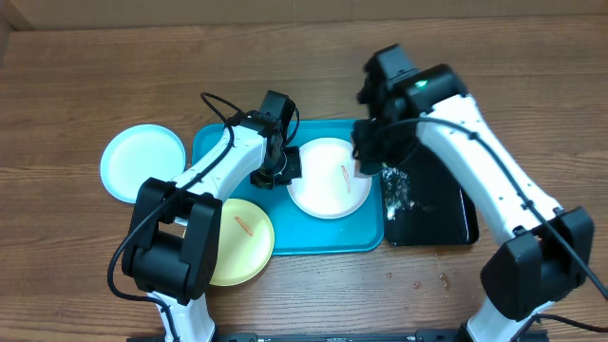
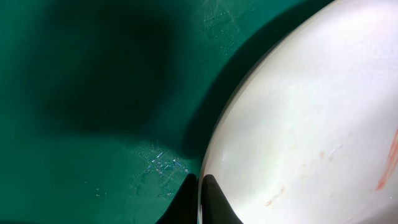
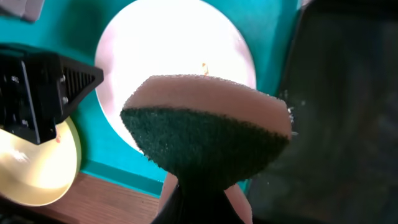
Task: Clean dirty plates on tray and stack at the side
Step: 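Scrub the white plate with the sponge in the right gripper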
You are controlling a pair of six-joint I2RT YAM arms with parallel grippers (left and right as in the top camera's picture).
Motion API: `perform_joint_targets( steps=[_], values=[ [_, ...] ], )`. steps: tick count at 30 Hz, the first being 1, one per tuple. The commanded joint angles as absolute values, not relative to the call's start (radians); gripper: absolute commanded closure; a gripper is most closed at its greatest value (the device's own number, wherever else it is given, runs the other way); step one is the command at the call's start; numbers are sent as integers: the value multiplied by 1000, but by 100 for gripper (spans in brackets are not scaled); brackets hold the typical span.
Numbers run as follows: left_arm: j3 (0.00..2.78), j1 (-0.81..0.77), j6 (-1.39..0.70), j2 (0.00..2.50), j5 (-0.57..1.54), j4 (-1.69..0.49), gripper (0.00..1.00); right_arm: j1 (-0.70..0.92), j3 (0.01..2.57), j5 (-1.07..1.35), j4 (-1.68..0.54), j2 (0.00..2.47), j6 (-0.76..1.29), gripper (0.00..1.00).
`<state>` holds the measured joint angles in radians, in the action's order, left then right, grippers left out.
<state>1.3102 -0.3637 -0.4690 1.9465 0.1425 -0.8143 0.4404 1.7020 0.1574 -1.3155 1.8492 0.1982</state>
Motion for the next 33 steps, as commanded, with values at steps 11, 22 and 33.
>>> perform_joint_targets(
  steps=[11,22,33],
  values=[
    [1325,-361,-472,1949,150,-825,96,522,1721,1,-1271,2015,285,96],
    [1325,-361,-472,1949,150,-823,96,522,1720,1,-1225,2120,285,96],
    [1325,-361,-472,1949,150,-821,95,522,1627,1,-1122,2122,285,96]
  ],
)
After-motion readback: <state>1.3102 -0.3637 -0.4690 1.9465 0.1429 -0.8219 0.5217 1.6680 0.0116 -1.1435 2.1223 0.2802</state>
